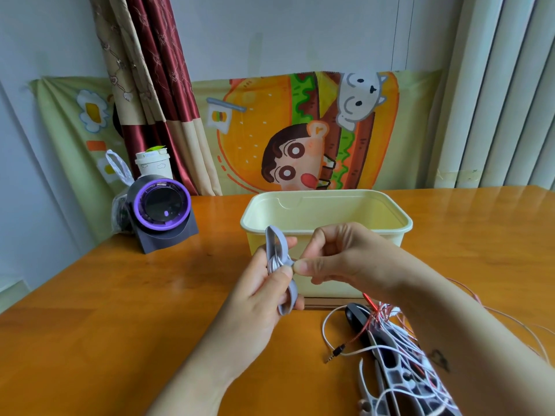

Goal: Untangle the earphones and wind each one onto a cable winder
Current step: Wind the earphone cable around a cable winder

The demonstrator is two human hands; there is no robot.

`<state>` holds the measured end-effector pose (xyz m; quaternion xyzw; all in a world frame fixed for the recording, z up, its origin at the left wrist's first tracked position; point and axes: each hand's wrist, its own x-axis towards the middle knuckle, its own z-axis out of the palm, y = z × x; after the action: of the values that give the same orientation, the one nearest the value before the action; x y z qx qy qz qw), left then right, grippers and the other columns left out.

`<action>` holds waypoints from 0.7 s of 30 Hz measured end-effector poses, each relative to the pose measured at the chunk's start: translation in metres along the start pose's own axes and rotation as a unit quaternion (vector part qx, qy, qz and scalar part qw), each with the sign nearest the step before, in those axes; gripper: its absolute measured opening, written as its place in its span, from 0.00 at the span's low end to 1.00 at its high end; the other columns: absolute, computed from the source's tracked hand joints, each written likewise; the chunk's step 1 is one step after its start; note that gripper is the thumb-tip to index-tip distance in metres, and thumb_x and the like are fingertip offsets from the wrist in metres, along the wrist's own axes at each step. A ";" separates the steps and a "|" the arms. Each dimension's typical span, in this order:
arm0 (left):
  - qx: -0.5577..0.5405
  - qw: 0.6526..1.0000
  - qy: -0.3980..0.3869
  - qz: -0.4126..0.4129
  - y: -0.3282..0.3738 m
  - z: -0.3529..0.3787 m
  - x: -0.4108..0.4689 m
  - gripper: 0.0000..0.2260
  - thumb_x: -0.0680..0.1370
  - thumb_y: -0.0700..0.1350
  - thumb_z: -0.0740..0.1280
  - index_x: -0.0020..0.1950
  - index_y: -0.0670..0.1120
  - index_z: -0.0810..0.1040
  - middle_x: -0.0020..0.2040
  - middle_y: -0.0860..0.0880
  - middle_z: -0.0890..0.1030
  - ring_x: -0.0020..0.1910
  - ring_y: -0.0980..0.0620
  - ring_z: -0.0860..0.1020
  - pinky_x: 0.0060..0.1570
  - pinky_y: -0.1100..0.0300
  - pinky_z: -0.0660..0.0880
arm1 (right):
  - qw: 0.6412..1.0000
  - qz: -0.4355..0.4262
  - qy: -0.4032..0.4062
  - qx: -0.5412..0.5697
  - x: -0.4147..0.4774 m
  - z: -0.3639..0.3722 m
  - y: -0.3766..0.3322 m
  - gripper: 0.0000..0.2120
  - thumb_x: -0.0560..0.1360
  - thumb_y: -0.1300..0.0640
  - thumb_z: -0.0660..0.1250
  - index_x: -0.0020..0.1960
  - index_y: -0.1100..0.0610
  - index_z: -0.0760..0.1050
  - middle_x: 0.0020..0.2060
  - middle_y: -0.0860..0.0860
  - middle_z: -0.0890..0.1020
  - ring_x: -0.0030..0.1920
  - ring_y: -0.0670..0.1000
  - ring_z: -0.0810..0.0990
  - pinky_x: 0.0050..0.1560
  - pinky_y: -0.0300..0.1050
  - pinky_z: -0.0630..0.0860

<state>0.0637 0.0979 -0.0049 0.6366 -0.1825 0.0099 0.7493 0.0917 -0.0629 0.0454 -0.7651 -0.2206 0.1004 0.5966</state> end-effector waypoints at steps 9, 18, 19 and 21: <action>-0.155 0.986 -0.026 -0.046 0.006 0.002 0.000 0.18 0.72 0.44 0.64 0.61 0.46 0.78 0.32 0.50 0.70 0.28 0.57 0.66 0.35 0.61 0.75 | 0.999 0.006 0.008 -0.032 -0.002 -0.002 -0.005 0.11 0.61 0.55 0.75 0.37 0.61 0.78 0.33 0.57 0.80 0.34 0.48 0.77 0.40 0.38 0.77; -0.094 0.995 0.009 -0.020 0.002 0.000 0.001 0.18 0.74 0.47 0.62 0.63 0.47 0.77 0.31 0.52 0.69 0.29 0.58 0.67 0.38 0.60 0.73 | 0.970 -0.044 0.095 -0.221 -0.009 0.009 -0.020 0.06 0.69 0.56 0.75 0.37 0.56 0.81 0.31 0.51 0.83 0.31 0.48 0.77 0.35 0.40 0.75; -0.071 0.997 0.019 -0.013 0.001 -0.001 0.001 0.18 0.74 0.47 0.62 0.63 0.48 0.76 0.30 0.54 0.71 0.29 0.58 0.69 0.40 0.59 0.73 | 0.958 -0.056 0.114 -0.258 -0.009 0.012 -0.021 0.06 0.69 0.55 0.75 0.36 0.55 0.81 0.31 0.50 0.83 0.31 0.46 0.78 0.35 0.39 0.75; -0.011 0.999 0.047 0.007 -0.003 -0.001 0.003 0.18 0.74 0.50 0.62 0.63 0.49 0.75 0.29 0.57 0.73 0.29 0.59 0.72 0.44 0.55 0.72 | 0.935 -0.076 0.144 -0.315 -0.011 0.018 -0.024 0.04 0.70 0.54 0.74 0.37 0.53 0.81 0.32 0.46 0.82 0.34 0.43 0.79 0.36 0.37 0.77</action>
<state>0.0679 0.0976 -0.0073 0.6259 -0.1518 0.0433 0.7637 0.0698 -0.0479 0.0619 -0.9012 -0.2097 -0.1310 0.3560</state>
